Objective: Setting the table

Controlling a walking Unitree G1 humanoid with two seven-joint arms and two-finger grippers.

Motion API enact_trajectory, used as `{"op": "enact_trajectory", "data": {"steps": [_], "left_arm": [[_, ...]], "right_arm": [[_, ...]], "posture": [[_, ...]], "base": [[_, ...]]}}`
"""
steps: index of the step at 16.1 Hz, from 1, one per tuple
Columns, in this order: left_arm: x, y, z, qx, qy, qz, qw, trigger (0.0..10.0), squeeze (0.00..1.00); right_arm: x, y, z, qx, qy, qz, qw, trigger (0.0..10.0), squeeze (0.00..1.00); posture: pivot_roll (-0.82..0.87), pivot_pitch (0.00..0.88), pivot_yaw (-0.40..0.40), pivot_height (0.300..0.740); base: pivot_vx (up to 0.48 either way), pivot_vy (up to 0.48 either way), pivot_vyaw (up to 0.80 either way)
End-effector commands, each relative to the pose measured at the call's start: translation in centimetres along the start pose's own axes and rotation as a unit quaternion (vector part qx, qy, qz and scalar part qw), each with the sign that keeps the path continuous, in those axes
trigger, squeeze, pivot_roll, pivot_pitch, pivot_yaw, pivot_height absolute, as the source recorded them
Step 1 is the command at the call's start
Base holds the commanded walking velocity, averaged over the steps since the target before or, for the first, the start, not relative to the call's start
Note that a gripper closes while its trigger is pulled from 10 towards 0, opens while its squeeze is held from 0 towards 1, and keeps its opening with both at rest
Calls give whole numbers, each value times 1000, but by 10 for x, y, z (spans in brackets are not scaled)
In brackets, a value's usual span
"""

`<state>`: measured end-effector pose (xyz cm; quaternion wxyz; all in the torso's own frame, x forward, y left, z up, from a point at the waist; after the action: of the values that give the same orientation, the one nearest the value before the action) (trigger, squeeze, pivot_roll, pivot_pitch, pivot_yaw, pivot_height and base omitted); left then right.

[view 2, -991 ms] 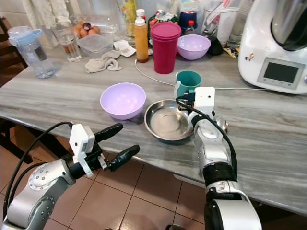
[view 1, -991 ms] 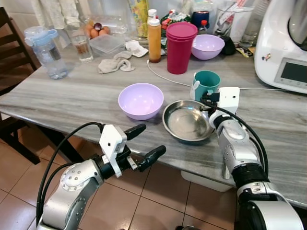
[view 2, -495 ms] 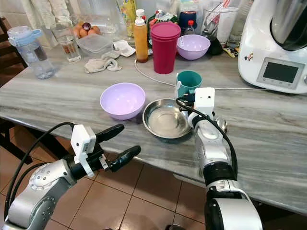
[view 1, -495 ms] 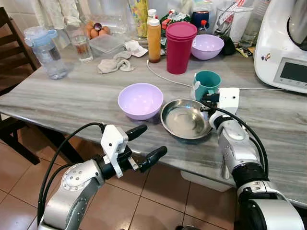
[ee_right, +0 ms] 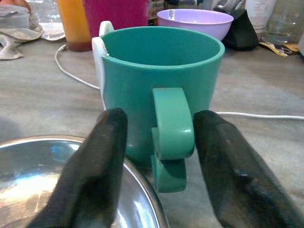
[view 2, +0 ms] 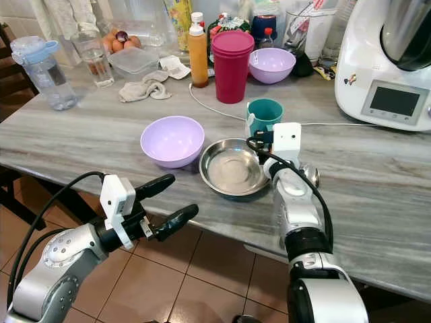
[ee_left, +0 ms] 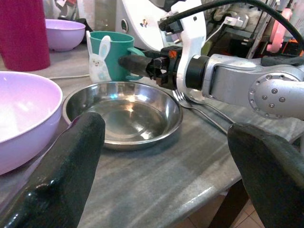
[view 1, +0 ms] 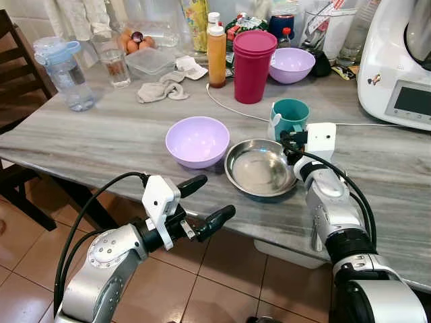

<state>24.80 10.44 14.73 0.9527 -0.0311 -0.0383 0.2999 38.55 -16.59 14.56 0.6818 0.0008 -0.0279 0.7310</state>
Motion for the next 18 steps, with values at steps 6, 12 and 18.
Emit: {"op": "enact_trajectory", "data": {"steps": [6, 12, 18], "left_arm": [[-2, -2, 4, -6, -8, -4, 1000, 10000, 0], [11, -7, 13, -37, -16, 49, 998, 10000, 0], [50, -5, 20, -56, -59, 214, 973, 10000, 0]], "right_arm": [[-2, 3, 21, -61, 32, -13, 998, 10000, 1000], [3, 19, 38, -122, 44, -9, 991, 10000, 1000], [32, 33, 41, -135, 15, 39, 990, 10000, 1000]], "posture": [[-65, 126, 45, 740], [-71, 109, 44, 740], [-74, 92, 37, 740]], "base": [[0, 0, 0], [0, 0, 0], [0, 0, 0]]}}
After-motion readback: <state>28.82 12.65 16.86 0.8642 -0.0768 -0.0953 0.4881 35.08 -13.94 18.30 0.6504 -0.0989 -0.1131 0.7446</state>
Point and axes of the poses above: a point about 5 cm out from each wrist's last joint towards the gripper, its own y axis pointing back from the gripper into the wrist, its own z axis along the axis of the wrist's last joint, x = y × z, the point moved 1 cm from there along -y, pointing out of the wrist towards the gripper, and after that the axes turned 5 degrees about -y, right-handed, at the moved point
